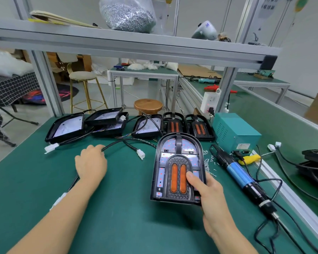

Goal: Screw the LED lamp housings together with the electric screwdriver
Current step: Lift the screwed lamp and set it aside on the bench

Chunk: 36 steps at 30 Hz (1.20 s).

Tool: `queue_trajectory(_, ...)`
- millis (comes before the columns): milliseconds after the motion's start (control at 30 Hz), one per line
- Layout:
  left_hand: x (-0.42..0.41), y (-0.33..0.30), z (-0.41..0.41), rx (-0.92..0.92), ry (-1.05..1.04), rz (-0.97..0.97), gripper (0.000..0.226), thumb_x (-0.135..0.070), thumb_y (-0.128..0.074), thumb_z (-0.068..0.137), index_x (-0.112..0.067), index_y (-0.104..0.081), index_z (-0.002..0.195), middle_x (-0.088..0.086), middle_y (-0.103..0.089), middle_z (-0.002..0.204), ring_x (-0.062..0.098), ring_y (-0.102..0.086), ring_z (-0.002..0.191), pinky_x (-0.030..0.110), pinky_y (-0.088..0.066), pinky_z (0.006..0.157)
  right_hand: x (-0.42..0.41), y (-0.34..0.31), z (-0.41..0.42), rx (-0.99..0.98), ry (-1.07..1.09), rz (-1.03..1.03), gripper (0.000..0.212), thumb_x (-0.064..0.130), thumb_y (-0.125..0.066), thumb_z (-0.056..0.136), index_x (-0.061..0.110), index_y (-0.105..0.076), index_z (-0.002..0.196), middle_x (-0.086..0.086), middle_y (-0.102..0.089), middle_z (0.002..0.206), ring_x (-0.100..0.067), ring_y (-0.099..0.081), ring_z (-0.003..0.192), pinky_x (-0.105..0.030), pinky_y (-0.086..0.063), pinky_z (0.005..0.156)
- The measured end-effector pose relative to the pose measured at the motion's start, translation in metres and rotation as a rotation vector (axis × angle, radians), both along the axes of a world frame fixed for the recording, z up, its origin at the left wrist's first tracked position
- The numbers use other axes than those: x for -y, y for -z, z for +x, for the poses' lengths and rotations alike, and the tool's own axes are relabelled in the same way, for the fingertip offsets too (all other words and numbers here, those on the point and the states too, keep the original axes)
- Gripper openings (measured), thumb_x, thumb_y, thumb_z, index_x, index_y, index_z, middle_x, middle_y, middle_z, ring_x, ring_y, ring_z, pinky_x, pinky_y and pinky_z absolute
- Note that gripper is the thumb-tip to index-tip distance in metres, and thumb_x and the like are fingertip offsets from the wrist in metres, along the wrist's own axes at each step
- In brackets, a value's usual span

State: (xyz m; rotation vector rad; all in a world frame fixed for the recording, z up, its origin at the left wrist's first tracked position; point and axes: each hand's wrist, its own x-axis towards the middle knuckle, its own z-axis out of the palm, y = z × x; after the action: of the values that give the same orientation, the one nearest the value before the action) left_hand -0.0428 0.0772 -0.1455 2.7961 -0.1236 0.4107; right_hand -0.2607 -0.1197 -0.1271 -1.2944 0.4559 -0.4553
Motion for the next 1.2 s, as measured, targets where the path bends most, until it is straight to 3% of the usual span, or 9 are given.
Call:
queue_trajectory(200,-0.019,-0.027,-0.033,0.585,0.241,-0.064,0.023,0.003,-0.059,0.085,-0.007,-0.073,0.101,0.013,-0.063,0.082,0.034,-0.055,0.071,0.040,-0.032,0.070,-0.003,-0.005,0.005,-0.014,0.097,-0.063,0.015,0.017,-0.067,0.090,0.016,-0.070,0.104,0.003,-0.076,0.096,-0.014,-0.072,0.089,-0.026,-0.050,0.076)
queue_trajectory(333,-0.015,-0.050,-0.065,0.758,0.425,-0.196,0.031,0.005,-0.053,0.082,-0.012,-0.075,0.096,0.003,-0.065,0.087,0.028,-0.056,0.080,0.039,-0.024,0.077,-0.006,-0.007,0.013,-0.071,0.151,-0.117,0.012,0.021,-0.069,0.087,0.019,-0.069,0.099,0.007,-0.076,0.093,-0.018,-0.070,0.091,-0.032,-0.051,0.078)
queue_trajectory(533,0.010,-0.074,-0.098,0.584,0.740,-0.484,0.029,0.006,-0.056,0.079,-0.016,-0.075,0.078,-0.006,-0.063,0.098,0.020,-0.050,0.106,0.040,-0.021,0.094,-0.020,-0.017,0.025,-0.118,0.080,-0.149,0.016,0.028,-0.065,0.091,0.013,-0.068,0.097,0.002,-0.075,0.094,-0.024,-0.069,0.091,-0.039,-0.052,0.092)
queue_trajectory(633,0.028,-0.067,-0.113,0.469,0.817,-0.547,0.032,0.007,-0.054,0.076,-0.017,-0.075,0.077,-0.007,-0.064,0.104,0.016,-0.048,0.112,0.037,-0.021,0.098,-0.029,-0.026,0.029,-0.113,0.078,-0.080,0.053,0.053,-0.051,0.094,0.002,-0.063,0.096,-0.015,-0.071,0.091,-0.017,-0.060,0.079,-0.031,-0.046,0.077)
queue_trajectory(700,0.038,-0.060,-0.121,0.426,0.838,-0.566,0.035,0.008,-0.053,0.076,-0.018,-0.076,0.080,-0.009,-0.065,0.106,0.014,-0.049,0.111,0.038,-0.024,0.096,-0.033,-0.033,0.029,-0.051,0.041,-0.009,0.065,0.065,-0.044,0.088,0.007,-0.069,0.102,-0.009,-0.074,0.096,-0.018,-0.068,0.092,-0.036,-0.050,0.090)
queue_trajectory(767,0.043,-0.057,-0.125,0.391,0.806,-0.621,0.036,0.007,-0.050,0.077,-0.019,-0.076,0.082,-0.011,-0.066,0.105,0.016,-0.052,0.108,0.040,-0.027,0.092,-0.032,-0.039,0.026,-0.011,0.017,0.026,0.060,0.065,-0.041,0.090,0.016,-0.073,0.102,-0.001,-0.076,0.098,-0.020,-0.070,0.100,-0.041,-0.050,0.097)
queue_trajectory(967,0.055,-0.057,-0.132,0.355,0.684,-0.726,0.039,0.005,-0.049,0.078,-0.017,-0.077,0.093,-0.003,-0.068,0.106,0.027,-0.055,0.097,0.059,-0.042,0.083,-0.026,-0.038,0.017,0.089,0.029,0.012,0.043,0.041,-0.038,0.102,0.016,-0.072,0.097,0.001,-0.076,0.095,-0.012,-0.071,0.086,-0.025,-0.054,0.073)
queue_trajectory(1067,0.057,-0.057,-0.139,0.378,0.710,-0.655,0.039,0.003,-0.048,0.080,-0.017,-0.077,0.098,-0.005,-0.067,0.110,0.022,-0.048,0.094,0.052,-0.041,0.085,-0.024,-0.039,0.014,0.142,0.049,-0.014,0.047,0.048,-0.040,0.099,0.014,-0.071,0.105,-0.002,-0.076,0.100,-0.015,-0.072,0.094,-0.027,-0.057,0.079)
queue_trajectory(1200,0.060,-0.055,-0.146,0.311,0.860,-0.577,0.047,0.007,-0.050,0.076,-0.023,-0.075,0.102,-0.013,-0.060,0.121,0.019,-0.044,0.102,0.029,-0.029,0.093,-0.015,-0.041,0.008,0.145,0.127,-0.027,0.022,0.030,-0.057,0.095,0.010,-0.066,0.100,-0.009,-0.074,0.098,-0.019,-0.069,0.090,-0.032,-0.056,0.077)
